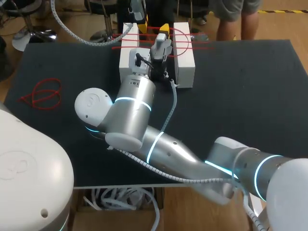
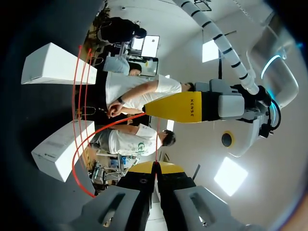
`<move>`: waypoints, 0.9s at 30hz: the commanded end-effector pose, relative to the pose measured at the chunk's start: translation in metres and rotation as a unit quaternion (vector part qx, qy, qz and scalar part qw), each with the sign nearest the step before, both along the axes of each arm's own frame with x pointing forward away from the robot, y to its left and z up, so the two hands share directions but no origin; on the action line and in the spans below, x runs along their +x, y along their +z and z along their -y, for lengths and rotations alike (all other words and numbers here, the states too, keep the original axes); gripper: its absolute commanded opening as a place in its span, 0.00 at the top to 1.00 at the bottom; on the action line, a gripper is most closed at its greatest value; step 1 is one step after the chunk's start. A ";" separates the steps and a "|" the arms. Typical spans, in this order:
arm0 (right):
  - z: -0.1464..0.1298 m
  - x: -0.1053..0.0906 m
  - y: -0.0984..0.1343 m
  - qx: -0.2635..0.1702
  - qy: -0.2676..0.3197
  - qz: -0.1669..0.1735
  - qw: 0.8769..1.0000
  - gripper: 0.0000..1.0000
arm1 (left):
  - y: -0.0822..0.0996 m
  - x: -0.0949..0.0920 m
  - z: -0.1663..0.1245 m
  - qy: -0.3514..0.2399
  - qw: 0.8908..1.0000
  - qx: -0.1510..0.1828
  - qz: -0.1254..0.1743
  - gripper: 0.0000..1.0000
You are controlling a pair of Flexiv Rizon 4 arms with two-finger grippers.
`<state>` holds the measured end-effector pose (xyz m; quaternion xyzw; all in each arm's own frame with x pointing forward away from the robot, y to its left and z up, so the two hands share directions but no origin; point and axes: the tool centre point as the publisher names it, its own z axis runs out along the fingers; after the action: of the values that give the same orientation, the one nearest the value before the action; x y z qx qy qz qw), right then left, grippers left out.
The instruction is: Grab the tape and strap the tape.
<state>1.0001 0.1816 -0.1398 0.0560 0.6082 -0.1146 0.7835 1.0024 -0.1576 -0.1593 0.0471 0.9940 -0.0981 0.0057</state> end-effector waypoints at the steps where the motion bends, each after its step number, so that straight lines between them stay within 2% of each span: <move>1: 0.002 -0.001 -0.002 -0.005 0.004 0.001 1.000 1.00 | 0.002 0.000 0.000 0.000 1.000 0.003 -0.001 1.00; 27: 0.002 -0.002 -0.003 -0.004 0.007 0.002 1.000 1.00 | 0.002 0.000 0.000 0.000 1.000 0.003 -0.001 1.00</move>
<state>0.9983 0.1808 -0.1440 0.0500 0.6053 -0.1109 0.7867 1.0024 -0.1576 -0.1593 0.0471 0.9941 -0.0980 0.0057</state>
